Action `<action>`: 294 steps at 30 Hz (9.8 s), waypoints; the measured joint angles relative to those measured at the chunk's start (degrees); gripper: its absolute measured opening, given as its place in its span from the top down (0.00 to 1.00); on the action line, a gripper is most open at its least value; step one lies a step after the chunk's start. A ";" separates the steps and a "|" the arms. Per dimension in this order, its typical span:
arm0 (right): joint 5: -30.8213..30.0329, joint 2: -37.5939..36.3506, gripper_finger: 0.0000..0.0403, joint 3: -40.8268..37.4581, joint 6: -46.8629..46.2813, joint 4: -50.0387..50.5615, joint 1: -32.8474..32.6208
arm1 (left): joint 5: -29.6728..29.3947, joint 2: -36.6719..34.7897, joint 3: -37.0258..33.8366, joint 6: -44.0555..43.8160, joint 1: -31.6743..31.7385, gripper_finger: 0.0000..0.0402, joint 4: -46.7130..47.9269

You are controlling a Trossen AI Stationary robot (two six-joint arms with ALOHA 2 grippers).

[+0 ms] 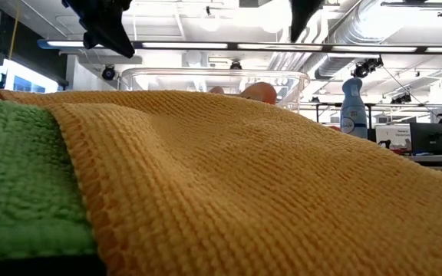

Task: Sort microfiber towel by color & place in baskets
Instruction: Put the green microfiber cloth into the bottom transparent bin

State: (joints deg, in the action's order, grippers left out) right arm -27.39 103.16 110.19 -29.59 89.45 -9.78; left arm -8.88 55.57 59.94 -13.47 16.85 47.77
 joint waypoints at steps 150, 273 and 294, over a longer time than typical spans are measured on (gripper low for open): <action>3.16 -33.13 0.81 -48.47 21.52 -79.02 3.26 | -51.86 0.39 28.60 -4.66 -65.80 1.00 17.88; 13.27 -15.72 1.00 -33.85 -57.02 -13.93 -61.89 | -39.23 21.70 28.94 -16.50 -49.88 1.00 -5.09; 27.57 -15.72 1.00 -56.95 -32.06 -41.49 -52.06 | -39.78 21.70 28.94 -16.48 -49.88 1.00 -5.11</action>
State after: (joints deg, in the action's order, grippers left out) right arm 0.19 87.44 53.25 -61.65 47.96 -61.85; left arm -48.66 77.28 88.88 -29.95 -33.03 42.65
